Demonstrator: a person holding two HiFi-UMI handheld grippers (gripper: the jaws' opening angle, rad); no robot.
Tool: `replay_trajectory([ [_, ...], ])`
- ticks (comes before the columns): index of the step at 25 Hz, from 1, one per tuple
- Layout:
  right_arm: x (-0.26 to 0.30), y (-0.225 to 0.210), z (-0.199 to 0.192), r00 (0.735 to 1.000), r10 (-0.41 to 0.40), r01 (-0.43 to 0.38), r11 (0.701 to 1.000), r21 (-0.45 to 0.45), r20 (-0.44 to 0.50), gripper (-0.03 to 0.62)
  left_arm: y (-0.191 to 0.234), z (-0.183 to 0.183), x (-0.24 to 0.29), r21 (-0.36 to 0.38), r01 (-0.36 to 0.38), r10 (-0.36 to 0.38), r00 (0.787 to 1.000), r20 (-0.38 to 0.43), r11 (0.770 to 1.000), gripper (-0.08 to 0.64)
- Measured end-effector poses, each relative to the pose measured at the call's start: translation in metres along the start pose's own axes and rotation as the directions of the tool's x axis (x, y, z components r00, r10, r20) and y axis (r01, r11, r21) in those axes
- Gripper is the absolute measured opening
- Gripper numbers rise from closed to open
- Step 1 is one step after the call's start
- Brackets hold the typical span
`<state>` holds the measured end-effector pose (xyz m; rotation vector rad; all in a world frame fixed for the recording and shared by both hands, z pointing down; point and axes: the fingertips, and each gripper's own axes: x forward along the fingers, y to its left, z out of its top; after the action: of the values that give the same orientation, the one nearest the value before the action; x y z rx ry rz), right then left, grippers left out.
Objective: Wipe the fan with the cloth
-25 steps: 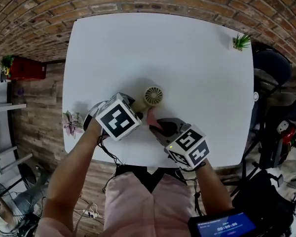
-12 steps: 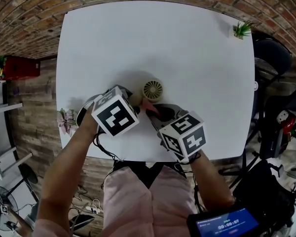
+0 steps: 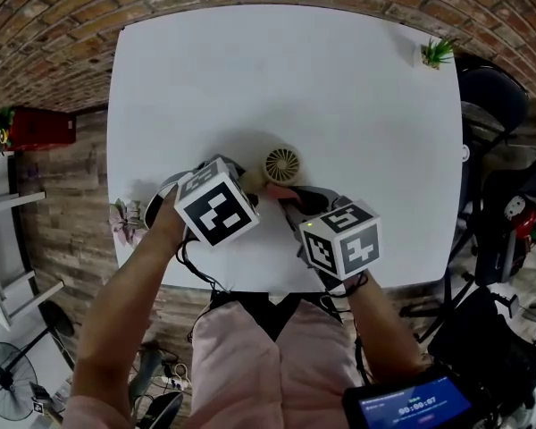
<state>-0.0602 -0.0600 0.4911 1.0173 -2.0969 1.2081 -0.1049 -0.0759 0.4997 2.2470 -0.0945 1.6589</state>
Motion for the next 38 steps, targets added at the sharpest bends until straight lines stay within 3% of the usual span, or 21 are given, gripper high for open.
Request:
replay_trajectory([
  [24,-0.013,-0.014,-0.01,0.999,-0.027,0.027,0.999,0.032,-0.022,0.036,-0.003,-0.005,0.001,0.167,0.0,0.013,0.997,-0.077,0.986,0.198],
  [38,-0.025,-0.028,-0.015,0.998,-0.047,0.048,0.998,0.034,-0.03,0.035,-0.004,-0.008,0.004,0.321,-0.013,0.068,0.985,-0.161,0.947,0.198],
])
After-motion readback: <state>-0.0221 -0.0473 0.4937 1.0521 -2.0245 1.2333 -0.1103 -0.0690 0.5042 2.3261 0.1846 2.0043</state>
